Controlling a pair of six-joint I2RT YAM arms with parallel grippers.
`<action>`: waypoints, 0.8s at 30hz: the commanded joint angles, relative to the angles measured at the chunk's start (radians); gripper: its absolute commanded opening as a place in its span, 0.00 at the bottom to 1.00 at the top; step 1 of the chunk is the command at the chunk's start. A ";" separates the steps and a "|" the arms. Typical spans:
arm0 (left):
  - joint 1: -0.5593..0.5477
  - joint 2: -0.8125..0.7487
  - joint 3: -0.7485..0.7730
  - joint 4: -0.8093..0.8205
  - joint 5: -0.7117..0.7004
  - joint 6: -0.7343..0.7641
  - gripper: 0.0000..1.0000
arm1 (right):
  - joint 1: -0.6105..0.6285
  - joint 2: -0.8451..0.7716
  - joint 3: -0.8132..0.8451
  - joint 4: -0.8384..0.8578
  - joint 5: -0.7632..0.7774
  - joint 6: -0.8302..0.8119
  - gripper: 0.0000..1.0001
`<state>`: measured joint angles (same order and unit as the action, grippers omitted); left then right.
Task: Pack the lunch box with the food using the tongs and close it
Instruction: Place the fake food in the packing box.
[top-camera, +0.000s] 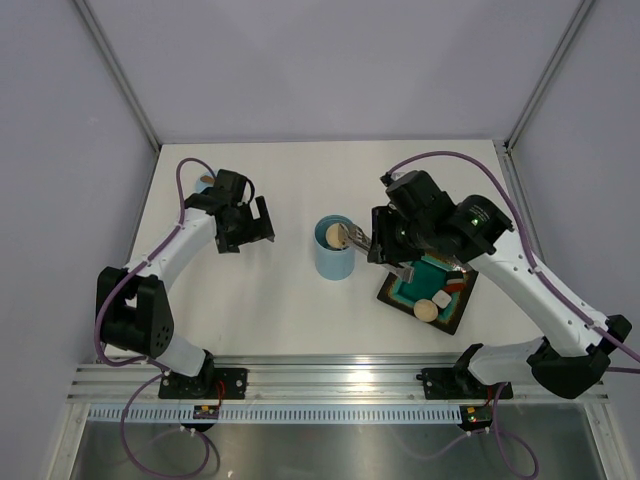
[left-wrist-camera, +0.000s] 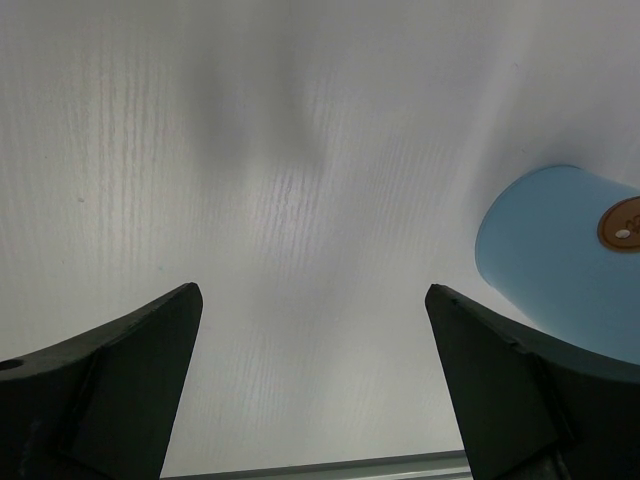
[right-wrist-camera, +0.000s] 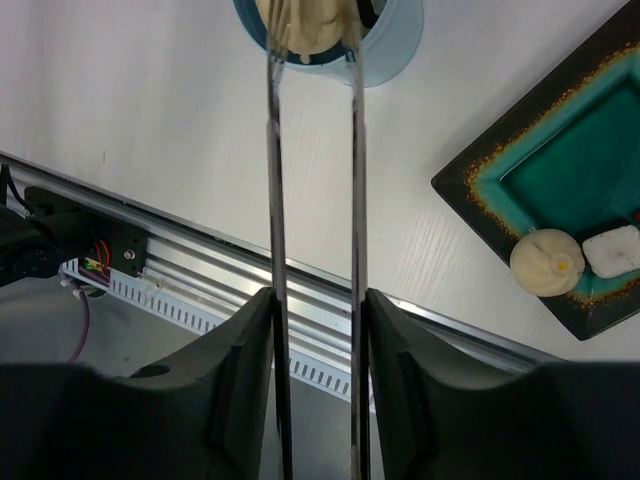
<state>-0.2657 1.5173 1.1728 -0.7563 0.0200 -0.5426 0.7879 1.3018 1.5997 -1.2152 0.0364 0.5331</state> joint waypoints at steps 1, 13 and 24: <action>0.005 -0.023 -0.010 0.028 -0.015 0.010 0.99 | 0.011 0.013 0.011 0.049 0.017 -0.027 0.49; 0.005 -0.025 -0.016 0.032 -0.015 0.015 0.99 | 0.011 -0.033 0.029 -0.023 0.272 0.042 0.27; 0.005 -0.019 -0.016 0.044 -0.011 0.024 0.99 | 0.002 -0.192 -0.128 -0.418 0.492 0.429 0.11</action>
<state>-0.2657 1.5173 1.1603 -0.7521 0.0196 -0.5327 0.7910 1.1545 1.5101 -1.3323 0.4698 0.8165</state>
